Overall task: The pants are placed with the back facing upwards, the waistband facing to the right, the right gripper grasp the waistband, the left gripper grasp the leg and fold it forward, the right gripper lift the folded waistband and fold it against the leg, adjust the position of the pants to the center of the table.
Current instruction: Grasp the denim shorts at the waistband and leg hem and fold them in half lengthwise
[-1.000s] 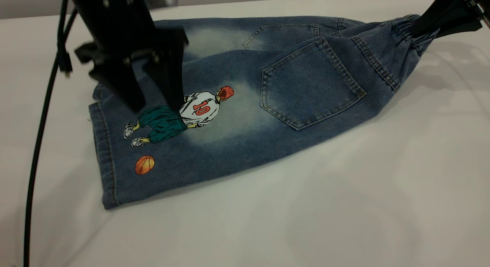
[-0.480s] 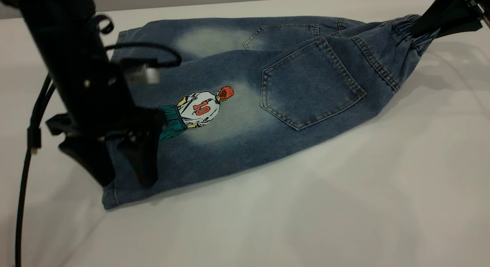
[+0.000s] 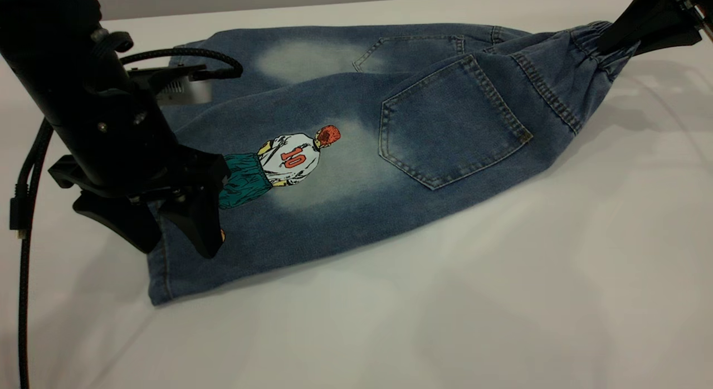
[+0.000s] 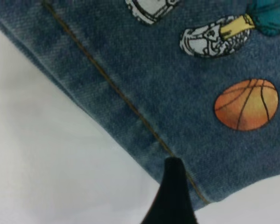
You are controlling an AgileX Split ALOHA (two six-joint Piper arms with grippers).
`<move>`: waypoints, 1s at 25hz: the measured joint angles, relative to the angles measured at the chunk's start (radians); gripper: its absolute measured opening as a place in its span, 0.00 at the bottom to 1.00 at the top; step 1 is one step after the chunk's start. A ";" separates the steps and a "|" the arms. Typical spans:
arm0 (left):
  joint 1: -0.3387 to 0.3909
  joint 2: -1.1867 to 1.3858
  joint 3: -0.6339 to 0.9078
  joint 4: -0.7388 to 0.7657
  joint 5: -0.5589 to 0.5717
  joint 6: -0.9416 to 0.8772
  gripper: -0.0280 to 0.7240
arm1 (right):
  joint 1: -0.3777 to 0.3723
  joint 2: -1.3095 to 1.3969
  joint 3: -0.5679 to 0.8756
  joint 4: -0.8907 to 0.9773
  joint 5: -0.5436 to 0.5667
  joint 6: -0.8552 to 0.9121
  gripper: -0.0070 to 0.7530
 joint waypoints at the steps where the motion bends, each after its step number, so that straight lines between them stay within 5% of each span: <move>1: 0.000 0.000 0.000 0.002 0.016 0.003 0.77 | 0.000 0.000 0.000 0.000 0.000 0.000 0.05; 25: 0.000 0.043 0.037 0.017 -0.035 -0.031 0.69 | 0.000 0.000 0.000 0.002 0.001 0.000 0.06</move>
